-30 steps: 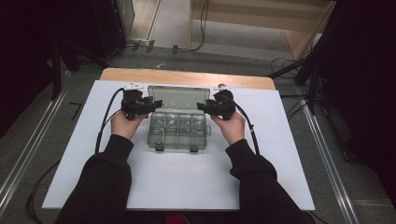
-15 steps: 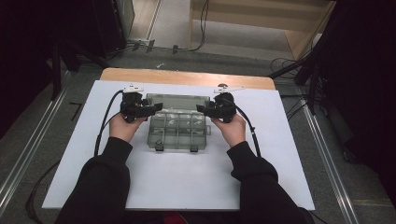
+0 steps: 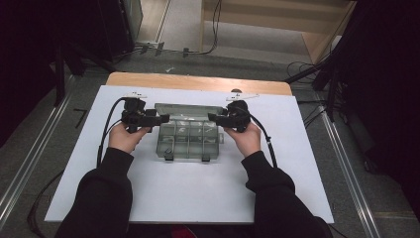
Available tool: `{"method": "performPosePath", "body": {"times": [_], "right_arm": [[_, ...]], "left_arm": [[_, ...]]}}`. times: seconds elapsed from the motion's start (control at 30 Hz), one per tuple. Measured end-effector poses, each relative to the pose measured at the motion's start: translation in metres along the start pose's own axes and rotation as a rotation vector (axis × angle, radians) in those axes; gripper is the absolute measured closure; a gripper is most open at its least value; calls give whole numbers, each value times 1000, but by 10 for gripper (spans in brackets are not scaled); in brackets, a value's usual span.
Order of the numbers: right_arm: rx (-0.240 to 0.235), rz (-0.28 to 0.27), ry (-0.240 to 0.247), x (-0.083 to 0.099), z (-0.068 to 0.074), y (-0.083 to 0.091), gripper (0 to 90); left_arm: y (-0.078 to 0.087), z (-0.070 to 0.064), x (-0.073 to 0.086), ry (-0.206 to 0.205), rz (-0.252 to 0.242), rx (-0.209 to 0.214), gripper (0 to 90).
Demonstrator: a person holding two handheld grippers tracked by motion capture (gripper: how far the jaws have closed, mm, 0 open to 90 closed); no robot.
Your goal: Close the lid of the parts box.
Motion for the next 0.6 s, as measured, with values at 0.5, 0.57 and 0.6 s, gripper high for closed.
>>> {"method": "performPosePath", "body": {"times": [0.5, 0.57, 0.6], "right_arm": [[-16, 2, 9, 1, 2, 2, 451], [-18, 3, 11, 1, 2, 2, 448], [-19, 3, 11, 1, 2, 2, 447]], "left_arm": [[34, -15, 2, 7, 61, 55, 404], [37, -16, 2, 37, 89, 72, 498], [38, -18, 2, 39, 93, 87, 520]]}}
Point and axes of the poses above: each handheld gripper's, and its own axes: y roughly backward along the jaws, x roughly out of its underside, z roughly to its left, the point moved 5 cm from there along -y, roughly forward along the jaws
